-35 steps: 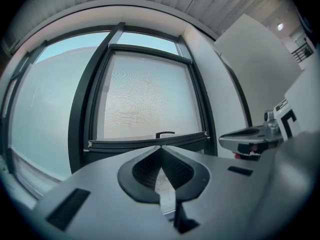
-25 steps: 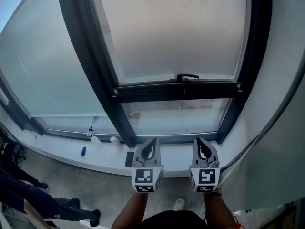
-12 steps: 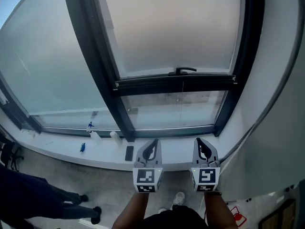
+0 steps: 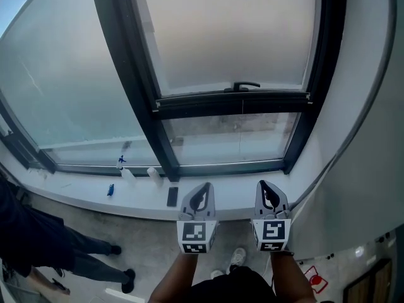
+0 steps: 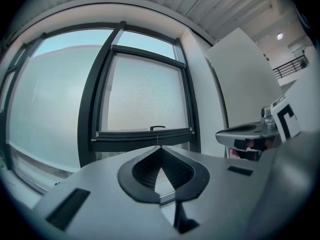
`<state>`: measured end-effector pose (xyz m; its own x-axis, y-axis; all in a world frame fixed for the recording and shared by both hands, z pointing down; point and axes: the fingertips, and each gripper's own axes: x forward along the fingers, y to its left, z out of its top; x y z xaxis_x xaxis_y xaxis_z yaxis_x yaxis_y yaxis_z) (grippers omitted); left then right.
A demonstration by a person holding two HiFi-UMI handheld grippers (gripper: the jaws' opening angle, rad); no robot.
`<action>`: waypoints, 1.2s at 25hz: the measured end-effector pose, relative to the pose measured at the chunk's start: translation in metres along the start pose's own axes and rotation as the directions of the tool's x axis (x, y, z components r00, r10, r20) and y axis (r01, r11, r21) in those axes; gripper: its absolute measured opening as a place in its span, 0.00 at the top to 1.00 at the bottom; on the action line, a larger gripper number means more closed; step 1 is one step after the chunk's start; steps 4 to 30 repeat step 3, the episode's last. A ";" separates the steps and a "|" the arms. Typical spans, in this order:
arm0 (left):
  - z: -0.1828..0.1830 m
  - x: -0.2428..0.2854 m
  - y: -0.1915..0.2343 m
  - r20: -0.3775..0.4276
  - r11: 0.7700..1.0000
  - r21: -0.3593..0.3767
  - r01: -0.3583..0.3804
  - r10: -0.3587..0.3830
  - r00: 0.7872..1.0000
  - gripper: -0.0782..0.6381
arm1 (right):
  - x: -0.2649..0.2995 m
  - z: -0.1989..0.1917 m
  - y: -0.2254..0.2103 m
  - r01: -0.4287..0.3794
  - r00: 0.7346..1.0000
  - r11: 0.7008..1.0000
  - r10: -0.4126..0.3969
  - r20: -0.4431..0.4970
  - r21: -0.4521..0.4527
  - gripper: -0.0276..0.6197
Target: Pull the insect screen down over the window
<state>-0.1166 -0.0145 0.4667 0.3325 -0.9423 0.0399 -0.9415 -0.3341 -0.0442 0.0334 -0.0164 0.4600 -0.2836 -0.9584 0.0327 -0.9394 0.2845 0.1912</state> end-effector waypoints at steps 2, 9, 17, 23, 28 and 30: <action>0.000 -0.004 -0.002 -0.003 1.000 0.000 0.004 -0.004 1.000 0.89 | -0.004 0.000 0.001 0.003 1.000 1.000 -0.003 -0.001 -0.001 0.95; 0.000 -0.005 -0.003 -0.004 1.000 0.000 0.006 -0.006 1.000 0.89 | -0.006 0.000 0.002 0.005 1.000 1.000 -0.006 -0.002 -0.001 0.95; 0.000 -0.005 -0.003 -0.004 1.000 0.000 0.006 -0.006 1.000 0.89 | -0.006 0.000 0.002 0.005 1.000 1.000 -0.006 -0.002 -0.001 0.95; 0.000 -0.005 -0.003 -0.004 1.000 0.000 0.006 -0.006 1.000 0.89 | -0.006 0.000 0.002 0.005 1.000 1.000 -0.006 -0.002 -0.001 0.95; 0.000 -0.005 -0.003 -0.004 1.000 0.000 0.006 -0.006 1.000 0.89 | -0.006 0.000 0.002 0.005 1.000 1.000 -0.006 -0.002 -0.001 0.95; 0.000 -0.005 -0.003 -0.004 1.000 0.000 0.006 -0.006 1.000 0.89 | -0.006 0.000 0.002 0.005 1.000 1.000 -0.006 -0.002 -0.001 0.95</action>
